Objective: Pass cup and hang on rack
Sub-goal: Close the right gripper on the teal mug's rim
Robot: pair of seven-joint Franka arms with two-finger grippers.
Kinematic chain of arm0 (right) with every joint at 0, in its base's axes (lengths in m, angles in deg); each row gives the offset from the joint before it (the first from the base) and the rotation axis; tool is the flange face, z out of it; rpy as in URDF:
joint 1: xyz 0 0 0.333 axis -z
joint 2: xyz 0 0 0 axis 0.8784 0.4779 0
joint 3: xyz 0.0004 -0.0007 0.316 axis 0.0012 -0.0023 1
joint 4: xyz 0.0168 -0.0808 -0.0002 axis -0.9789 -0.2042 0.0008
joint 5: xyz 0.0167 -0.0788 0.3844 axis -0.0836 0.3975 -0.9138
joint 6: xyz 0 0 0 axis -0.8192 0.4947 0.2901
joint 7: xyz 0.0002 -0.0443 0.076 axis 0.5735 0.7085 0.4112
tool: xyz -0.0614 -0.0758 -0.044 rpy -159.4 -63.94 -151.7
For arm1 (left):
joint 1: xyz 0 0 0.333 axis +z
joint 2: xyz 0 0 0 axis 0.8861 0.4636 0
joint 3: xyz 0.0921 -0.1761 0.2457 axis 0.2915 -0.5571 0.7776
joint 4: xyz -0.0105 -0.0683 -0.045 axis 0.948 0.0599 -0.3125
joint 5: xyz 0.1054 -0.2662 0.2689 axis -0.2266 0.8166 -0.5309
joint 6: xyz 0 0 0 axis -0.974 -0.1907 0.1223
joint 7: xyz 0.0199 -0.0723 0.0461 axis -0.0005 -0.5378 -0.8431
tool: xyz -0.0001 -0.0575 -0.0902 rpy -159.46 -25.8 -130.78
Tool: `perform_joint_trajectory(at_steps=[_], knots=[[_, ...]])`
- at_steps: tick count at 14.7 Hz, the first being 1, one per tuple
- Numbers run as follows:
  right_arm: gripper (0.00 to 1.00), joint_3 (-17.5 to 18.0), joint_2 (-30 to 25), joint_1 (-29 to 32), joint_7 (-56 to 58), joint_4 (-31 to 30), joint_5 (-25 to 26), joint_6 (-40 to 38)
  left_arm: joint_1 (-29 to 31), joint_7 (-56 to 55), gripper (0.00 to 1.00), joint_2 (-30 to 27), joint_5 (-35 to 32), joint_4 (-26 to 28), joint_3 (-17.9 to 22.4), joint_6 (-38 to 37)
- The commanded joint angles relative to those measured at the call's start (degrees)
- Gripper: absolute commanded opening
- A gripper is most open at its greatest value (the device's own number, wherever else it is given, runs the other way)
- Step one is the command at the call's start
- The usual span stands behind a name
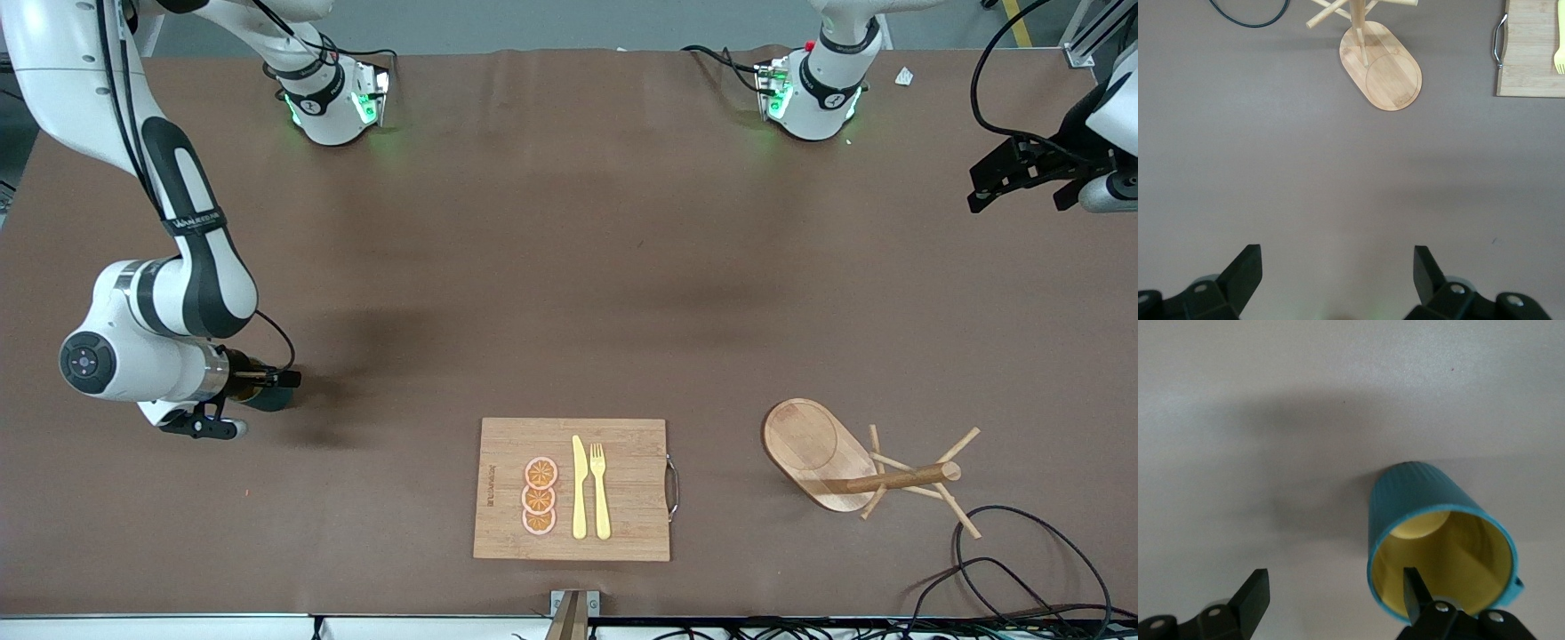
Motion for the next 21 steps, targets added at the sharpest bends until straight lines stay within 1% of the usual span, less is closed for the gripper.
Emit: perform_joint_trajectory(at_steps=[1, 5, 6, 7, 10, 12, 15, 16, 17, 19, 21], knots=[[0.69, 0.2, 0.7, 0.7, 0.6, -0.7, 0.2, 1.0, 0.3, 1.1, 1.00, 0.5, 0.8, -1.1, -0.1, -0.8], [0.33, 0.2, 1.1, 0.7, 0.6, -0.4, 1.6, 0.8, 0.4, 1.1, 1.00, 0.5, 0.8, -1.1, -0.1, -0.8], [0.25, 0.2, 1.1, 0.7, 0.6, -0.2, 1.6, 0.6, 0.4, 1.1, 1.00, 0.5, 0.8, -1.1, -0.1, -0.7], [0.18, 0.2, 1.1, 0.6, 0.5, 0.0, 1.6, 0.6, 0.4, 1.1, 1.00, 0.5, 0.8, -1.0, -0.1, -0.8], [0.04, 0.2, 1.0, 0.4, 0.5, 1.0, 1.6, 0.4, 0.4, 1.1, 1.00, 0.5, 0.8, -1.1, -0.1, -0.8], [0.02, 0.2, 1.0, -0.3, 0.2, 2.7, 1.6, -0.4, 0.4, 1.1, 1.00, 0.5, 0.8, -1.0, -0.1, -0.8], [0.02, 0.8, 0.9, -2.4, -0.2, 9.6, 0.2, -9.2, 0.5, 1.1, 1.00, 0.5, 0.8, -1.0, -0.1, -0.8], [0.02, 0.8, 0.9, -3.5, -0.5, 11.9, -1.2, -12.0, 0.5, 1.1, 1.00, 0.5, 0.8, -1.0, -0.1, -0.8], [0.02, 0.8, 0.9, -4.6, -1.5, 13.9, -3.7, -14.2, 0.6, 1.1, 1.00, 0.5, 0.8, -1.0, -0.1, -0.7], [0.02, 0.7, 0.9, -6.9, -5.0, 16.9, -6.6, -17.2, 0.5, 1.1, 1.00, 0.5, 0.8, -1.0, -0.1, -0.7], [0.02, 0.8, 0.6, -11.2, -11.8, 19.4, -7.1, -18.6, 0.5, 1.1, 1.00, 0.5, 0.8, -1.0, -0.1, -0.8]])
